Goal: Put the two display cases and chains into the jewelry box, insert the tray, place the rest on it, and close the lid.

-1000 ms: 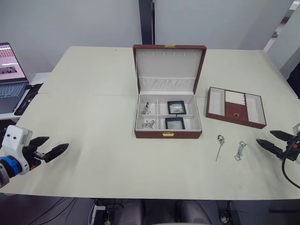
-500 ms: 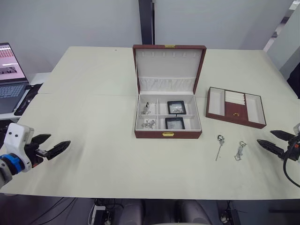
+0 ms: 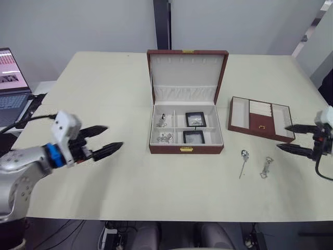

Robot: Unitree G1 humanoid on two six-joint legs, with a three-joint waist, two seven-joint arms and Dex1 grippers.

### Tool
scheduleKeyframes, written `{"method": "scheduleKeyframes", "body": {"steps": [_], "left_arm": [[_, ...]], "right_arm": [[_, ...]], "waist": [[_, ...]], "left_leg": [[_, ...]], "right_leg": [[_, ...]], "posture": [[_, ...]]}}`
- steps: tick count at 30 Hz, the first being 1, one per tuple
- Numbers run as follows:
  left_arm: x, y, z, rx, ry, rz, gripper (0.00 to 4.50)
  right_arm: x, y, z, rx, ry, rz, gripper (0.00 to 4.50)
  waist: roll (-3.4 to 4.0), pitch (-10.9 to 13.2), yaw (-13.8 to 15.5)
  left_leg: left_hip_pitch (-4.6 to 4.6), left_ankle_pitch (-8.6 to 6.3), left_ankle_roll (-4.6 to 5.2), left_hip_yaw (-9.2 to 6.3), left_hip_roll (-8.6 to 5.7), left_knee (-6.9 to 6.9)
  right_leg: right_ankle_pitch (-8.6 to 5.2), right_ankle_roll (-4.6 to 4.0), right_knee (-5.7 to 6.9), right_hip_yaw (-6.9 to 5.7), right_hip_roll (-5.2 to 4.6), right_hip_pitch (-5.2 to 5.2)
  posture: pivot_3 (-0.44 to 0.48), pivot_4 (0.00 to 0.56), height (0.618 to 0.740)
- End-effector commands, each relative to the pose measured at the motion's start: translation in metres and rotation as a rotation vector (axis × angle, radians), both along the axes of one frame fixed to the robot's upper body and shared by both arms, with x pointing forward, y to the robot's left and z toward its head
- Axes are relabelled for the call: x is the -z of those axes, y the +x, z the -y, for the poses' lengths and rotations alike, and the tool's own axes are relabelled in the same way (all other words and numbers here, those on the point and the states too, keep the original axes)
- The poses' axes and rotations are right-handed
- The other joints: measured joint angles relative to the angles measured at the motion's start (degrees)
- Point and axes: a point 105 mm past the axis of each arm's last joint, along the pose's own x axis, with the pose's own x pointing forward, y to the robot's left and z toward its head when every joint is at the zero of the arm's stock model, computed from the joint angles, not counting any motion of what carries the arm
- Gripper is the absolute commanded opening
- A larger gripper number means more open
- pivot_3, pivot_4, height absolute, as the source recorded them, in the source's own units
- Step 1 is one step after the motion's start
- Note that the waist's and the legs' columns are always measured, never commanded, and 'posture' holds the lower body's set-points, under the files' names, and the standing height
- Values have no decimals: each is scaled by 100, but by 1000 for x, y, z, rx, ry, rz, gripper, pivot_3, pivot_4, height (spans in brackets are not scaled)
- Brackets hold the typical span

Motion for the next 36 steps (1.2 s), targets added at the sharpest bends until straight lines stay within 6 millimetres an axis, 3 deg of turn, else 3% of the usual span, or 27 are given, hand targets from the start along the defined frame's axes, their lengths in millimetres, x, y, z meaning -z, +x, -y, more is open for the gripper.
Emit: {"method": "scheduleKeyframes", "body": {"steps": [1,9,14,20,27,31,36], "left_arm": [[-10,0,36,163,8,41,4418],[-16,1,98,423,-13,128,4418],[-12,0,124,503,-31,171,4418],[-12,2,134,513,-62,195,4418],[-10,1,136,509,-65,202,4418],[-11,1,134,500,-67,207,4500],[-9,3,127,475,-63,201,4500]], "right_arm": [[-8,10,3,-44,-98,-21,4500],[1,37,13,-41,-282,-66,4500],[11,45,23,3,-366,-92,4500],[26,49,34,63,-437,-116,4500],[35,53,29,67,-413,-115,4500],[36,55,27,75,-400,-104,3601],[34,56,24,67,-366,-99,1920]], "waist": [[1,0,-1],[2,2,-2],[2,2,-1],[2,2,-1],[2,2,-4],[2,2,-4],[2,2,-4]], "left_leg": [[-1,0,0,2,-1,2],[-7,2,-3,5,-2,6],[-8,13,-22,10,-2,8],[-7,13,-23,14,-2,9],[-6,14,-24,14,-1,9],[-6,14,-24,15,-1,9],[-6,14,-24,13,-1,9]], "right_leg": [[0,0,0,1,0,-2],[0,0,-1,1,0,-6],[0,-1,-2,4,0,-7],[0,-1,1,7,-1,-7],[1,-1,3,8,-1,-6],[1,-1,2,7,-1,-6],[1,-1,2,7,-1,-6]], "posture": [[0,150,740],[0,150,740],[0,150,740],[0,150,740],[0,150,740],[0,150,740],[0,150,740]]}}
